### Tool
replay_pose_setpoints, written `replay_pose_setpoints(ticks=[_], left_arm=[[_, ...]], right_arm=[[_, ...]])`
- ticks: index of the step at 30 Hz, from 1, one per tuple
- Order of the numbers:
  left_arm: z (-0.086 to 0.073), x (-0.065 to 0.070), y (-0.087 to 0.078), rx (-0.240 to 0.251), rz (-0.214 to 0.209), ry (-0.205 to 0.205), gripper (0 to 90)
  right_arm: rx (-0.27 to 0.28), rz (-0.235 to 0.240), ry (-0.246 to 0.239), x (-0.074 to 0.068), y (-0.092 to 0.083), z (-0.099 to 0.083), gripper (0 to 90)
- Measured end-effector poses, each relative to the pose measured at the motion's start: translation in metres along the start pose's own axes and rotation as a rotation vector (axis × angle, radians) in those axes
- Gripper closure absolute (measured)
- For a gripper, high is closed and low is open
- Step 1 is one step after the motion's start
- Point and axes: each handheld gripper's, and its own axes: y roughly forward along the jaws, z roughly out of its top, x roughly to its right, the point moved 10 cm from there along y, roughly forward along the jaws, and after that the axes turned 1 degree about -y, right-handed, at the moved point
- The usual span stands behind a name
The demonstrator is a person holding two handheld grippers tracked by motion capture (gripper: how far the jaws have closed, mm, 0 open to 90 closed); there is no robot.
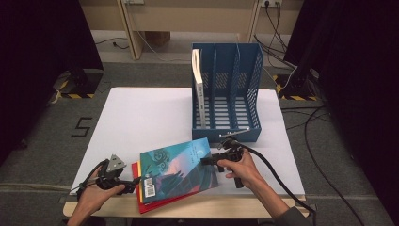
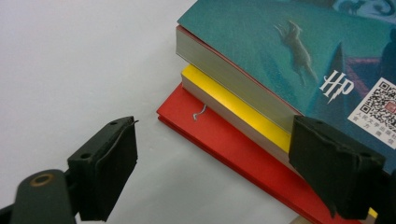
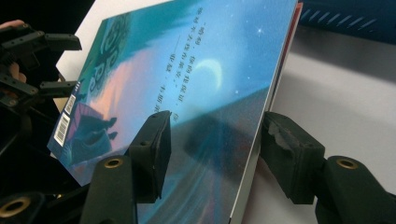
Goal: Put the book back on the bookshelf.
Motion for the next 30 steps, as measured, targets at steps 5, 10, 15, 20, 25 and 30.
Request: replay_pose_setpoints(ticks=[5,10,15,20,25,30], left_arm=[[0.002,0.000,0.001,0.000,0.020,0.014,12.3],[0.001,0.000,0.001,0.003,0.033,0.016,12.3],[0.001,-0.001,0.001,0.005,0.035,0.013,12.2],[0.001,-0.001,0.001,0.006,0.050,0.022,12.2],[0.001,-0.001,0.001,0.004,0.052,0.021,12.0],[0.001,-0.001,0.002,0.001,0.042,0.012,12.8]], right_arm=[[0.013,0.010,0.005,-0.001,-0.003,0.002,44.0],[-0.031,-0.036,-0.002,0.011,0.006,-0.002,45.3],[-0.064,-0.036,0.000,0.015,0.012,-0.006,41.9],[-0.100,0.019,0.044,0.011,0.017,-0.017,35.4],[-0.090,0.031,0.050,0.007,0.021,-0.018,34.5],[-0.074,-0.007,0.013,0.004,0.014,-0.013,41.7]])
